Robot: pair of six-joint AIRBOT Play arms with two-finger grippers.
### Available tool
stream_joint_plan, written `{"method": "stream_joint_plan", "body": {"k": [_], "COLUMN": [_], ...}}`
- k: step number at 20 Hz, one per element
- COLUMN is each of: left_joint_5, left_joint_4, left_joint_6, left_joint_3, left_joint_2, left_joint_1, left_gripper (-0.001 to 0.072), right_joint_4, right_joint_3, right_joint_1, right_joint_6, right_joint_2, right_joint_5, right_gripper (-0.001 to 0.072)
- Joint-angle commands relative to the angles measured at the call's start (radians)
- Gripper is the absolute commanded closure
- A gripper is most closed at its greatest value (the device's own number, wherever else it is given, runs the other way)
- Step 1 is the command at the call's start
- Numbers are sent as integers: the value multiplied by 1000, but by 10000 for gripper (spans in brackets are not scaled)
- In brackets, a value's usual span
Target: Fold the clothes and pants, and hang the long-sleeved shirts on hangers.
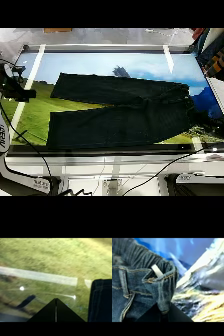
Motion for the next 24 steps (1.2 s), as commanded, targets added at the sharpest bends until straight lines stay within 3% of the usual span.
{"method": "stream_joint_plan", "body": {"k": [1, 4, 7, 12, 17, 20, 21, 22, 23, 24], "left_joint_5": [-97, -141, -141, -127, -129, -129, -122, -100, -67, -38], "left_joint_4": [-6, -129, -152, -166, -386, -420, -415, -411, -411, -412], "left_joint_6": [-7, -7, 5, 4, 19, 3, 4, 4, 3, 3], "left_joint_3": [0, -11, -99, -410, -652, -750, -787, -819, -852, -880], "left_joint_2": [0, 17, 79, 234, 315, 319, 329, 346, 373, 408], "left_joint_1": [20, 47, 55, 90, 161, 183, 184, 185, 190, 197], "left_gripper": [686, 686, 687, 686, 685, 673, 557, 362, 216, 208], "right_joint_4": [-3, -48, -117, -116, -161, -160, -160, -160, -160, -160], "right_joint_3": [1, 1, -3, -106, -166, -167, -167, -167, -167, -167], "right_joint_1": [16, 16, 16, 18, 21, 21, 21, 21, 21, 21], "right_joint_6": [-2, -2, -1, 83, 81, 81, 81, 81, 81, 81], "right_joint_2": [8, 54, 136, 265, 291, 291, 291, 291, 291, 291], "right_joint_5": [-19, -16, 16, -44, -68, -71, -71, -72, -73, -73], "right_gripper": [674, 675, 675, 676, 675, 675, 675, 675, 675, 675]}}
